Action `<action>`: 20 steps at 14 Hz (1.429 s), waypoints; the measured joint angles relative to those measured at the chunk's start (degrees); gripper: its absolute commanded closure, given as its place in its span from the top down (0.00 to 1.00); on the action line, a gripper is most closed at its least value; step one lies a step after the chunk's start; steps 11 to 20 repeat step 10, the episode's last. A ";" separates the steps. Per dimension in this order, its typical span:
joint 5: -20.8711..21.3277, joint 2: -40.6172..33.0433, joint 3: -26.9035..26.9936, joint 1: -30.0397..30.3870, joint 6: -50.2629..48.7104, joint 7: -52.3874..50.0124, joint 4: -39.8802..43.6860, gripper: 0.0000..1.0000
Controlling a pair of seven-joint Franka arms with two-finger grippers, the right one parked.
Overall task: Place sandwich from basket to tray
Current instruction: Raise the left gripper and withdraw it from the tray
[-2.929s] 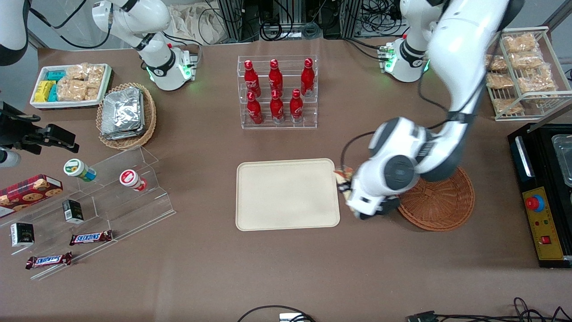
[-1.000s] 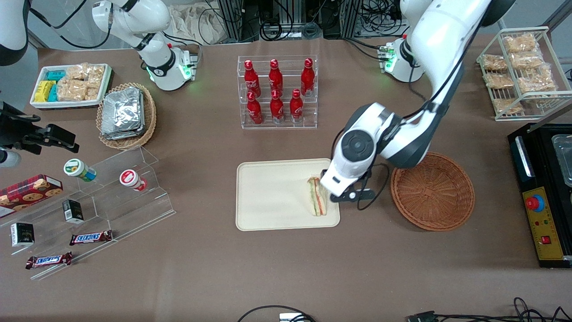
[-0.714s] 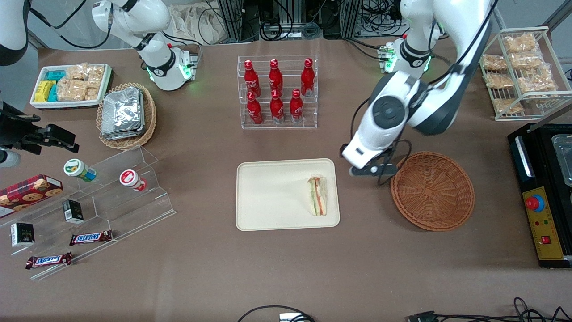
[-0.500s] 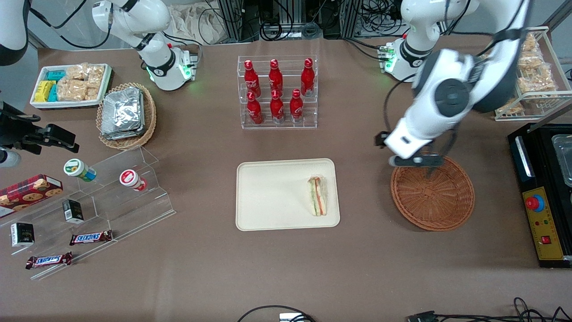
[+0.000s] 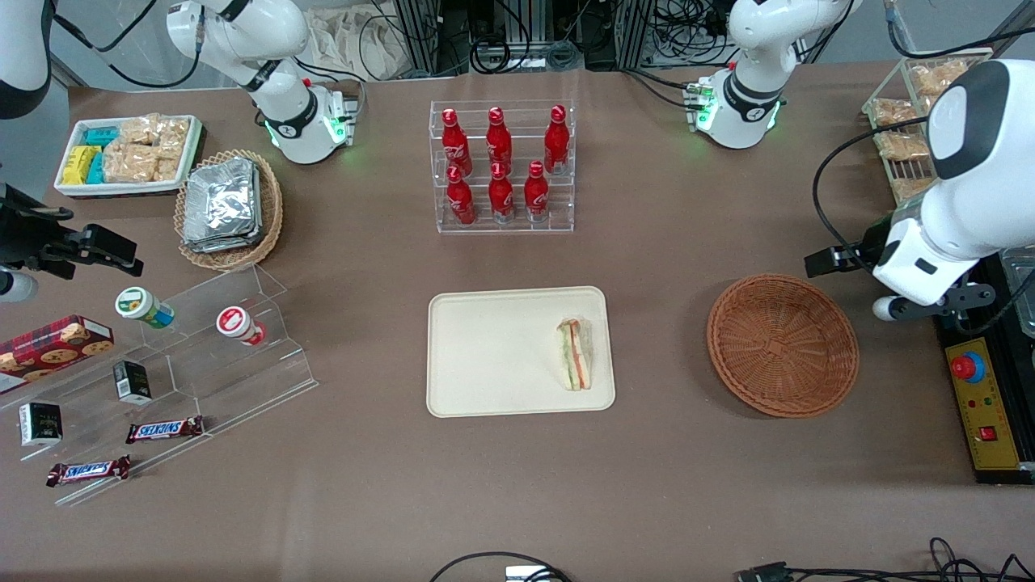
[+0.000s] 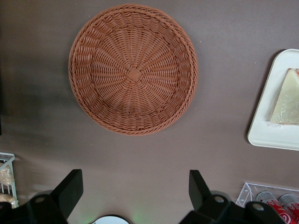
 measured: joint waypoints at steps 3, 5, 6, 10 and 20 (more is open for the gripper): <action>0.06 -0.17 0.47 1.13 -0.73 1.97 0.16 1.00; 0.03 -0.88 5.35 -0.72 -0.78 6.61 0.17 1.00; -0.01 -1.23 10.17 -4.06 -0.78 8.61 0.21 1.00; -0.05 -1.55 21.46 -15.46 -0.79 11.66 1.24 1.00; -0.05 -1.55 21.46 -15.46 -0.79 11.66 1.24 1.00</action>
